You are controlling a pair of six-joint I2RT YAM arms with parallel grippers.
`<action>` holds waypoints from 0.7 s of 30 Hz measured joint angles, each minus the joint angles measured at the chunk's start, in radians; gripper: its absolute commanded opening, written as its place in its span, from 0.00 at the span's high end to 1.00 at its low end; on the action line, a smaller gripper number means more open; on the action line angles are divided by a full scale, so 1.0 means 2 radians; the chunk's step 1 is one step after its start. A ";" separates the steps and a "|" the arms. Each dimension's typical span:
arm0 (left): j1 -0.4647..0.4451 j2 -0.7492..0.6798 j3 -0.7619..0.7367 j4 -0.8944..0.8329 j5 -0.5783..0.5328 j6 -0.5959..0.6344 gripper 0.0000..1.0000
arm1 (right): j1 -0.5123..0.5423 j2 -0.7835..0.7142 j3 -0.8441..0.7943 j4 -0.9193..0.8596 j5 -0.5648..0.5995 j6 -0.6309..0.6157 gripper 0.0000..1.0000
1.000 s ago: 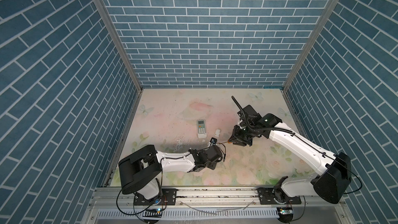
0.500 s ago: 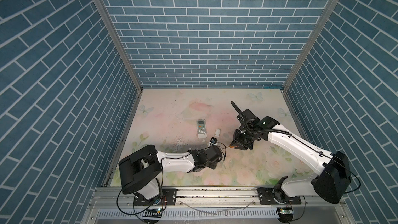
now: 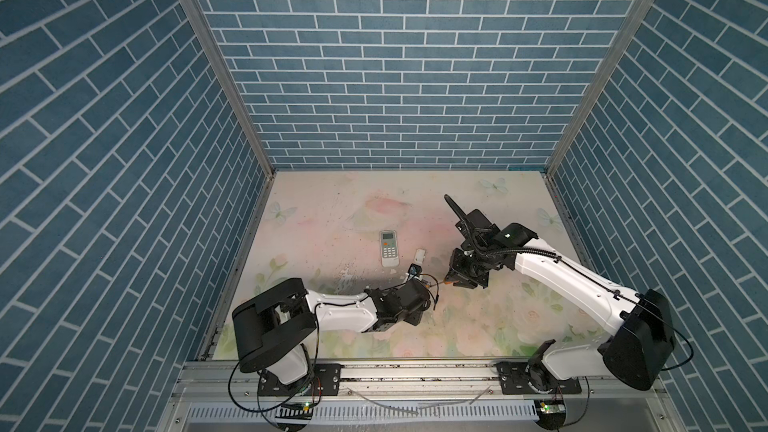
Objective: Unload the batteries from the remote control
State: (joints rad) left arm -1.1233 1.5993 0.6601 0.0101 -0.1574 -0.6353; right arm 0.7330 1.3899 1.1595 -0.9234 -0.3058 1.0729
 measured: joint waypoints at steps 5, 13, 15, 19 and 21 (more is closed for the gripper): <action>0.000 0.002 0.000 0.005 0.002 0.000 0.54 | 0.000 0.002 0.015 -0.009 0.006 -0.003 1.00; 0.000 0.002 0.000 0.007 0.002 -0.001 0.54 | 0.000 0.002 0.021 -0.018 0.009 -0.004 1.00; 0.000 0.003 0.000 0.007 0.002 -0.001 0.54 | 0.000 0.002 0.021 -0.019 0.009 -0.004 1.00; 0.000 0.003 0.000 0.009 0.002 -0.002 0.54 | 0.000 0.003 0.021 -0.019 0.009 -0.004 1.00; 0.000 0.003 0.000 0.010 0.002 -0.002 0.54 | 0.000 0.005 0.021 -0.019 0.009 -0.004 1.00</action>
State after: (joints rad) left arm -1.1236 1.6058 0.6601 0.0299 -0.1524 -0.6395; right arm 0.7330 1.3991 1.2018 -0.9604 -0.2874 1.0653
